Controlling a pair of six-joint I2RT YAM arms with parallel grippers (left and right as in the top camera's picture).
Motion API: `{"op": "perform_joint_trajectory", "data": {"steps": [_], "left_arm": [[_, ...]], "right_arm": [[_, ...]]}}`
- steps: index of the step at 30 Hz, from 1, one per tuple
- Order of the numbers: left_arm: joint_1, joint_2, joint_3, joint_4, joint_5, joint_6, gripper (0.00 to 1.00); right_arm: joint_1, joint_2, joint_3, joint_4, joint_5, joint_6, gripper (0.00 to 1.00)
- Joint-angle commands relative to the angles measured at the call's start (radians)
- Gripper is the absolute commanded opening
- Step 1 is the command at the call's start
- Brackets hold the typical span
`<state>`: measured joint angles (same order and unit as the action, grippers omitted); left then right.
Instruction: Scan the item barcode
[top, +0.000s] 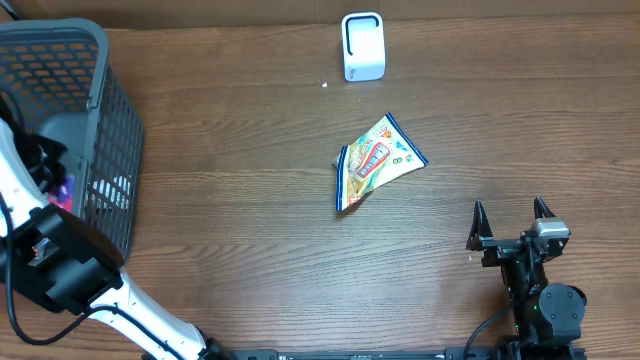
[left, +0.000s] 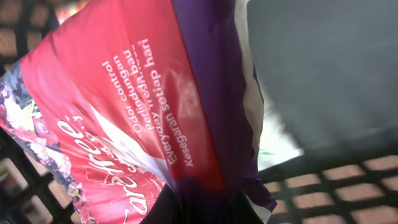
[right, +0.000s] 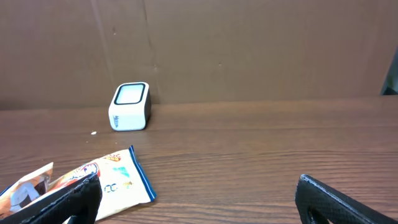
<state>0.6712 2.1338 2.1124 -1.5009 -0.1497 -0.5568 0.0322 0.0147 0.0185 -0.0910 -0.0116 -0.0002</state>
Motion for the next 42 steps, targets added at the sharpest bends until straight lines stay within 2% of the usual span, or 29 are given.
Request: {"op": "perform_joint_trajectory", "data": {"steps": [1,7,13,17,25,29,35,42], "left_arm": [[0.002,-0.014,0.118,-0.007,0.105,0.116,0.04],[0.000,-0.087,0.325,0.018,0.373,0.241,0.04],[-0.042,-0.210,0.440,0.057,0.451,0.243,0.04],[-0.130,-0.305,0.447,0.097,0.489,0.243,0.04],[-0.456,-0.346,0.447,0.091,0.481,0.243,0.04],[-0.632,-0.302,0.447,0.084,0.397,0.238,0.04],[-0.833,-0.159,0.447,-0.027,0.270,0.216,0.04],[-0.962,0.083,0.447,-0.172,0.246,0.182,0.04]], "right_arm": [[-0.005,-0.012,-0.010,0.007,0.000,-0.005,1.00],[-0.005,-0.012,-0.011,0.007,0.000,-0.005,1.00],[-0.005,-0.012,-0.011,0.007,0.000,-0.005,1.00],[-0.005,-0.012,-0.010,0.007,0.000,-0.005,1.00],[-0.005,-0.012,-0.011,0.007,0.000,-0.004,1.00],[-0.005,-0.012,-0.011,0.007,0.000,-0.005,1.00],[-0.005,-0.012,-0.011,0.007,0.000,-0.005,1.00],[-0.005,-0.012,-0.011,0.007,0.000,-0.005,1.00]]}}
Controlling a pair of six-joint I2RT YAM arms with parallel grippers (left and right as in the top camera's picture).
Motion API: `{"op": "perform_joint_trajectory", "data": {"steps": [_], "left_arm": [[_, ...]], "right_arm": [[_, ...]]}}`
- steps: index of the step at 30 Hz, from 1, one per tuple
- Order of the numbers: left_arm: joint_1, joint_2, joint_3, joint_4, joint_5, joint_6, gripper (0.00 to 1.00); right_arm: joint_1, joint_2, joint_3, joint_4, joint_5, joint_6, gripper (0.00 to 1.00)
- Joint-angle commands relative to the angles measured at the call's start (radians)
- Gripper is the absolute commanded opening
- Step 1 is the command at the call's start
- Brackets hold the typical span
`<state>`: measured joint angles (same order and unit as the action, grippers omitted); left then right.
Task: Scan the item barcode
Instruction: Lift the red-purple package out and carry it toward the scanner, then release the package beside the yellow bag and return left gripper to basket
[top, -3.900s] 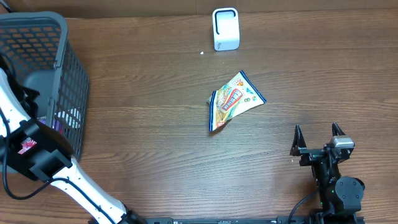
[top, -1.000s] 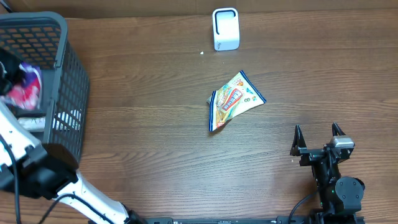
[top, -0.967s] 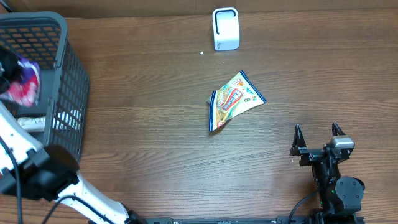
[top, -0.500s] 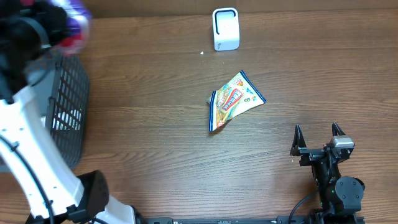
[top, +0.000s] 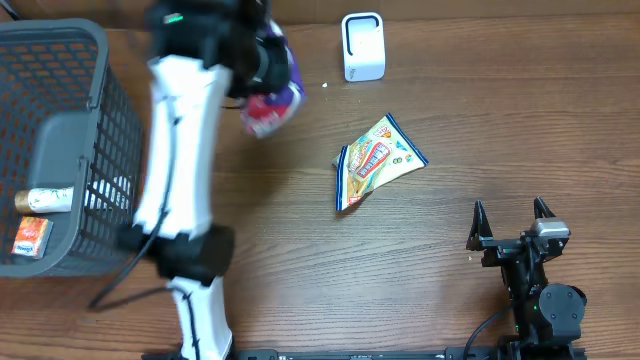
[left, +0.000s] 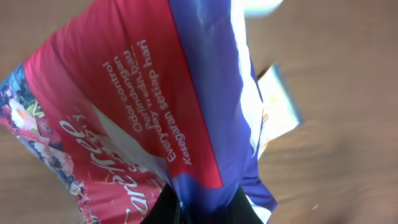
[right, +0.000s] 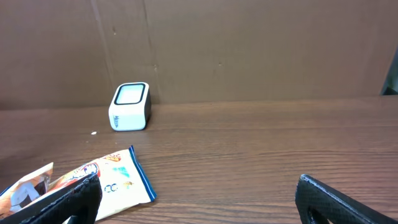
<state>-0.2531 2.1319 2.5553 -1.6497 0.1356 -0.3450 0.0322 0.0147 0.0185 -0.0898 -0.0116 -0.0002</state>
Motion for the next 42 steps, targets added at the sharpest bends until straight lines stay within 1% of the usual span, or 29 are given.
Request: {"op": "perform_joint_trajectory", "data": {"steps": [1,3,6,8,9,11,12,13,14,15,17,23,25,26,27,30,33,36,42], "left_arm": [[-0.051,0.116,0.004,-0.034,-0.039,-0.029,0.04],[-0.086,0.192,0.003,-0.040,-0.027,-0.029,0.04],[-0.122,0.249,0.001,-0.040,-0.016,-0.026,0.04],[-0.142,0.277,0.001,-0.040,-0.031,-0.002,0.04],[-0.147,0.283,0.001,-0.040,-0.041,0.002,0.09],[-0.152,0.285,0.000,-0.040,-0.071,0.002,0.32],[-0.153,0.285,0.000,-0.040,-0.082,0.002,0.47],[-0.152,0.282,0.000,-0.040,-0.093,0.002,0.65],[-0.152,0.280,0.000,-0.040,-0.095,0.002,0.76],[-0.150,0.280,0.000,-0.040,-0.094,0.002,0.80],[-0.143,0.278,0.000,-0.040,-0.094,0.002,0.83],[-0.119,0.232,0.000,-0.040,-0.092,0.002,0.80],[-0.100,0.184,0.000,-0.040,-0.095,0.002,0.78],[-0.076,0.130,0.000,-0.040,-0.097,0.002,0.73],[-0.060,0.099,0.000,-0.040,-0.104,0.001,0.71],[-0.006,0.002,0.000,-0.040,-0.131,-0.006,0.69],[0.067,-0.100,0.000,-0.038,-0.170,-0.037,0.71],[0.162,-0.195,0.000,-0.031,-0.209,-0.048,0.77],[0.423,-0.336,0.000,-0.021,-0.224,-0.091,0.81]], "right_arm": [[-0.005,-0.012,-0.011,0.006,0.000,-0.004,1.00],[-0.005,-0.012,-0.011,0.006,0.000,-0.004,1.00],[-0.005,-0.012,-0.011,0.006,0.000,-0.004,1.00],[-0.005,-0.012,-0.011,0.006,0.000,-0.004,1.00],[-0.005,-0.012,-0.010,0.006,0.000,-0.005,1.00],[-0.005,-0.012,-0.011,0.006,0.000,-0.004,1.00],[-0.005,-0.012,-0.011,0.006,0.000,-0.004,1.00],[-0.005,-0.012,-0.011,0.006,0.000,-0.004,1.00],[-0.005,-0.012,-0.011,0.006,0.000,-0.005,1.00],[-0.005,-0.012,-0.011,0.006,0.000,-0.005,1.00],[-0.005,-0.012,-0.011,0.006,0.000,-0.004,1.00],[-0.005,-0.012,-0.011,0.006,0.000,-0.005,1.00],[-0.005,-0.012,-0.011,0.006,0.000,-0.005,1.00],[-0.005,-0.012,-0.011,0.006,0.000,-0.005,1.00],[-0.005,-0.012,-0.011,0.006,0.000,-0.004,1.00],[-0.005,-0.012,-0.011,0.006,0.000,-0.005,1.00],[-0.005,-0.012,-0.011,0.006,0.000,-0.005,1.00],[-0.005,-0.012,-0.011,0.006,0.000,-0.005,1.00],[-0.005,-0.012,-0.011,0.006,0.000,-0.004,1.00]]}}
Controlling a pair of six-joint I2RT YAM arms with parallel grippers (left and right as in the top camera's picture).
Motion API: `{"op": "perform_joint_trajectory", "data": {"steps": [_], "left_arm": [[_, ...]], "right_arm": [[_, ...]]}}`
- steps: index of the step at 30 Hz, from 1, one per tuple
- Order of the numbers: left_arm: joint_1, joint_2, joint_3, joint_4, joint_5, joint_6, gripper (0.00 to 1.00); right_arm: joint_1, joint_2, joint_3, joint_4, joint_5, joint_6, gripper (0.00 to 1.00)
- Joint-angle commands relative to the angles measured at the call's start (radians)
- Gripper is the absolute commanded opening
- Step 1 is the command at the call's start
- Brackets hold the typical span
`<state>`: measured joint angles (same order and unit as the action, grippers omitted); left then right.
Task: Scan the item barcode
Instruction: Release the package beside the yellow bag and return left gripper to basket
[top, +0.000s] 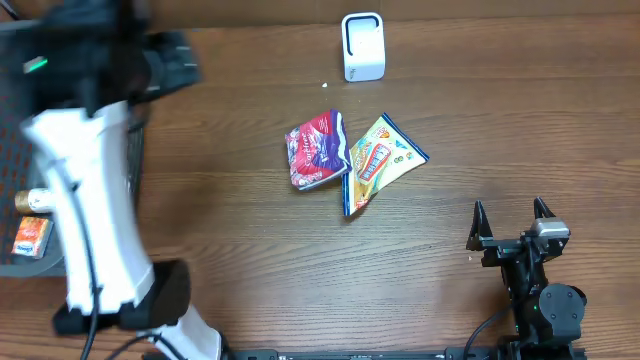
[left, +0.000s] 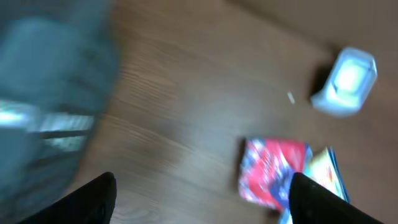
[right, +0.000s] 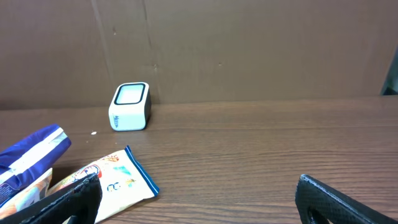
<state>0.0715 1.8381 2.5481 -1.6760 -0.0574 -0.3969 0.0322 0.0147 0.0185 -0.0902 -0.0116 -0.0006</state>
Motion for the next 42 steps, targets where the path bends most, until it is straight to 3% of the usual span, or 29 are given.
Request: {"op": "perform_joint_trajectory", "data": {"steps": [1,3,6,12,28,42], "left_arm": [[0.159,-0.058,0.008,0.008,-0.032,-0.046,0.82],[0.253,-0.072,0.008,0.012,-0.032,-0.057,0.84],[0.428,-0.063,0.007,0.011,-0.031,-0.126,1.00],[0.598,0.026,0.007,0.012,-0.028,-0.301,1.00],[0.622,0.449,0.007,0.031,-0.016,-0.343,1.00],[0.614,0.681,0.007,0.000,-0.008,-0.339,1.00]], "right_arm": [[-0.005,-0.012,-0.011,0.006,0.000,-0.004,1.00],[-0.005,-0.012,-0.011,0.006,0.000,-0.004,1.00],[-0.005,-0.012,-0.011,0.006,0.000,-0.004,1.00],[-0.005,-0.012,-0.011,0.006,0.000,-0.004,1.00],[-0.005,-0.012,-0.011,0.006,0.000,-0.004,1.00],[-0.005,-0.012,-0.011,0.006,0.000,-0.004,1.00]]}}
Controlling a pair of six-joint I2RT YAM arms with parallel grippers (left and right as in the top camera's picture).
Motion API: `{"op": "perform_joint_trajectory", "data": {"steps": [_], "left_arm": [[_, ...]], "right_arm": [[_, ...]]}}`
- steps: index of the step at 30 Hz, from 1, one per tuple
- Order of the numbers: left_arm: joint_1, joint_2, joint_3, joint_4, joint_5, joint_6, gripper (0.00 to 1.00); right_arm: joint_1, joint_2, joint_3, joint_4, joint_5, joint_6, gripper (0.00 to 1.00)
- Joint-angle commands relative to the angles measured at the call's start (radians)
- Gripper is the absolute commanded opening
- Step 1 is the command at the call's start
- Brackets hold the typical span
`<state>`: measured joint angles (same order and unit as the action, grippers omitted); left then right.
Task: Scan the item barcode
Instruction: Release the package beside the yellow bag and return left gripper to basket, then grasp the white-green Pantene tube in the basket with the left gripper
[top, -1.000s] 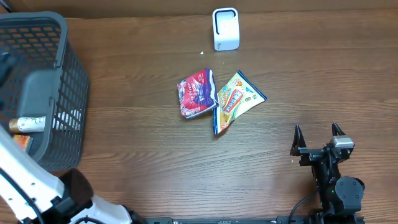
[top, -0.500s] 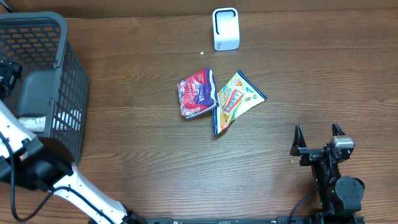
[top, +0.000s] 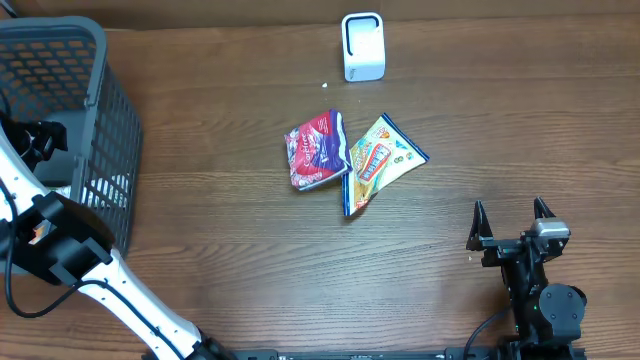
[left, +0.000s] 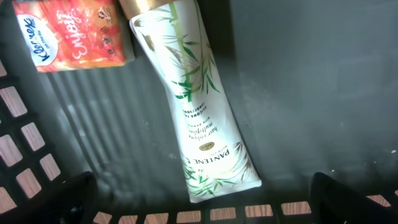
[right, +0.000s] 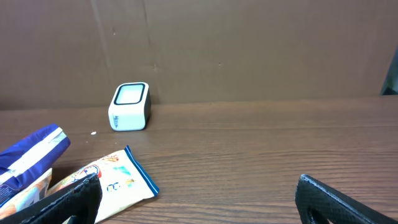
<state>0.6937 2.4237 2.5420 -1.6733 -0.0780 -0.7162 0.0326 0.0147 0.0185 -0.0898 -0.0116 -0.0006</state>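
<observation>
The white barcode scanner (top: 362, 46) stands at the table's back edge, also in the right wrist view (right: 130, 106). A red and purple pouch (top: 318, 150) lies flat beside a yellow snack bag (top: 378, 160) mid-table. My left gripper (left: 202, 190) is open, down inside the grey basket (top: 110, 120), just over a white Pantene tube (left: 199, 106) and near an orange tissue pack (left: 74, 34). In the overhead view the left gripper (top: 35, 140) shows dark within the basket. My right gripper (top: 512, 225) rests open at the front right, holding nothing.
The basket's mesh walls (left: 25, 155) close round the left gripper. The snack bag's blue-edged corner (right: 134, 177) and the purple pouch (right: 31, 155) lie ahead and left of the right gripper. Bare wood lies between the right gripper and the scanner.
My left gripper was open in the air by the basket, looking back at the table. Now it is down in the basket over the white tube. Pouch, bag and right arm are unmoved.
My left gripper was shut on the red and purple pouch inside the basket. Then it held the pouch over the table near the scanner. Then the pouch lay beside the yellow bag with the gripper open and away. Now the gripper is back in the basket.
</observation>
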Motion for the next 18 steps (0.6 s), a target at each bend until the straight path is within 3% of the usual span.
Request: {"op": "perform_joint_trajectory", "data": {"steps": [1,9,18], "left_arm": [[-0.008,0.108,0.013,-0.003,0.019,-0.020,1.00],[-0.011,0.097,0.014,-0.011,0.026,0.014,1.00],[-0.023,-0.072,0.014,0.018,0.022,0.106,1.00]], "right_arm": [[-0.006,-0.012,-0.011,0.006,0.000,-0.004,1.00],[-0.006,-0.012,-0.011,0.006,0.000,-0.004,1.00],[-0.006,-0.012,-0.011,0.006,0.000,-0.004,1.00]]}}
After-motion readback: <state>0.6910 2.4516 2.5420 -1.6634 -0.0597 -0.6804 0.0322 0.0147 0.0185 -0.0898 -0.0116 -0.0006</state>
